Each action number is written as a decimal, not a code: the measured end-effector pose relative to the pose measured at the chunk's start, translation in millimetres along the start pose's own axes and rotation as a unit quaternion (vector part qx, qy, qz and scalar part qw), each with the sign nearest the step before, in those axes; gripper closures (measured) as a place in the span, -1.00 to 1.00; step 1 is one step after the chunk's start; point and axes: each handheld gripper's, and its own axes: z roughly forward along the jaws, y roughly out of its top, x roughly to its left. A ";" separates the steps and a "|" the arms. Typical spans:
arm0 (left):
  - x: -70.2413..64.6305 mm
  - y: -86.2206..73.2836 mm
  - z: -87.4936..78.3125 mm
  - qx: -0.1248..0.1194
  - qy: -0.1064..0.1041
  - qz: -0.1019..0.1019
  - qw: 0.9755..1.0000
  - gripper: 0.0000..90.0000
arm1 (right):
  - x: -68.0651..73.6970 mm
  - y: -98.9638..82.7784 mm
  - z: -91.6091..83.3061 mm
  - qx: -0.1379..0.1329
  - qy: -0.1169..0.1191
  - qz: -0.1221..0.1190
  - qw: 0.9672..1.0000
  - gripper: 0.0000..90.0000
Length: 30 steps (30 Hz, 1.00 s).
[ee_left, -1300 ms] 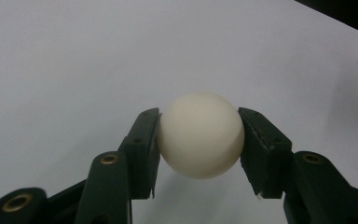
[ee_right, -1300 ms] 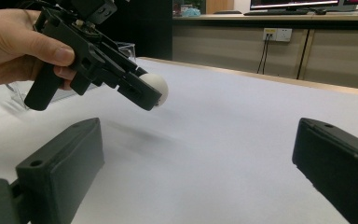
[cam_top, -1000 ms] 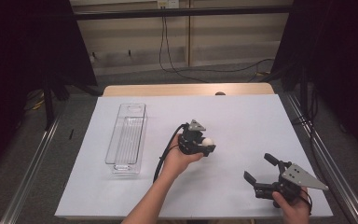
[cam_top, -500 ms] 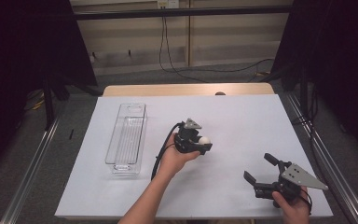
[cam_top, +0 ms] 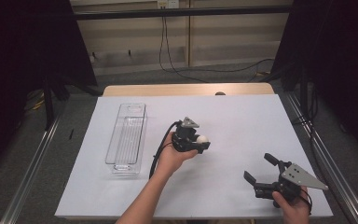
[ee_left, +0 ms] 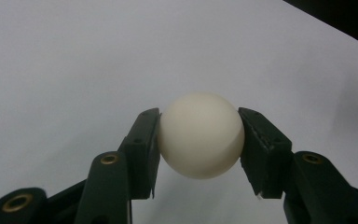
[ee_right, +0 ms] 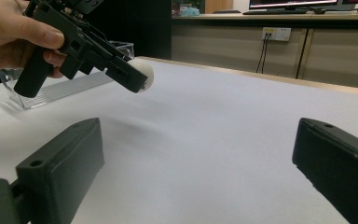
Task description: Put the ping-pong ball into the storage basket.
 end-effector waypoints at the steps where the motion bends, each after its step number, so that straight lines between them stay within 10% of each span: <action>1: 0.5 0.1 -0.7 0.000 0.001 0.000 1.000 0.14 | -0.1 0.0 0.0 0.000 0.000 0.000 1.000 -0.96; 30: 6.4 2.4 -10.1 0.005 0.013 -0.006 1.000 0.14 | -0.1 0.1 0.0 0.000 0.000 -0.001 1.000 -0.96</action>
